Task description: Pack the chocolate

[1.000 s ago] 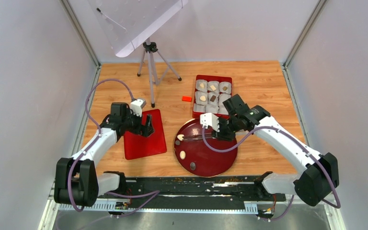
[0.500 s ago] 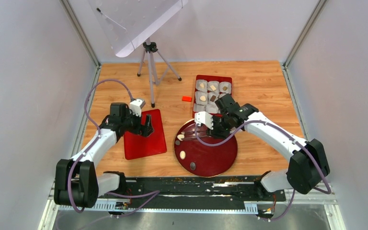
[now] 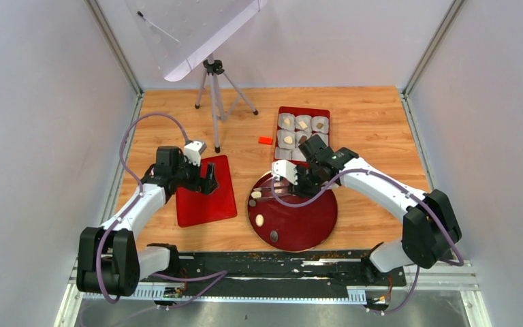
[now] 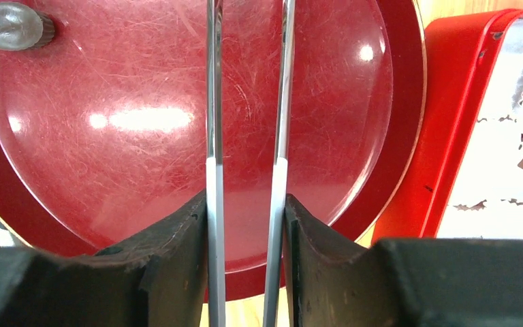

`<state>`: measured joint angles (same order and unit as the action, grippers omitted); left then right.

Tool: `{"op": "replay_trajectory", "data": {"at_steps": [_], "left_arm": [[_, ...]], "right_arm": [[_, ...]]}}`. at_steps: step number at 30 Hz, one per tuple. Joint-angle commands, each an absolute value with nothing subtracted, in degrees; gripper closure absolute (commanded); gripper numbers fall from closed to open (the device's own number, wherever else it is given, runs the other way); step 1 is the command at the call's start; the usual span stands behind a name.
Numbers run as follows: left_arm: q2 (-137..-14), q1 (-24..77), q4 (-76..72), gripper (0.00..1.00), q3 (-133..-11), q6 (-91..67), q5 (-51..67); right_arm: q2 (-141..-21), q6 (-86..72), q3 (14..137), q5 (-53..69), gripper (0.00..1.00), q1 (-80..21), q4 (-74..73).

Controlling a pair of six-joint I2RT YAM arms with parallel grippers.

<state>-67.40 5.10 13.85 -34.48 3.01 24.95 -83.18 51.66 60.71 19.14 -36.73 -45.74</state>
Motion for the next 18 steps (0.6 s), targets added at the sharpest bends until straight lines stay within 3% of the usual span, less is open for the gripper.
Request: {"op": "replay_trajectory", "data": {"at_steps": [1,7,18], "left_arm": [[-65.90,4.54,11.80,0.00,-34.29,2.37,25.06],[-65.79,4.31,11.70,0.00,-34.24,2.28,24.97],[-66.63,4.23,11.12,0.00,-34.31,1.92,25.31]], "right_arm": [[-83.91,50.09,62.67,18.99,0.64,-37.44,-42.10],[-83.57,50.72,62.97,17.52,0.85,-37.50,-43.14],[-75.81,49.56,65.58,17.81,0.95,-35.58,-52.02]]}}
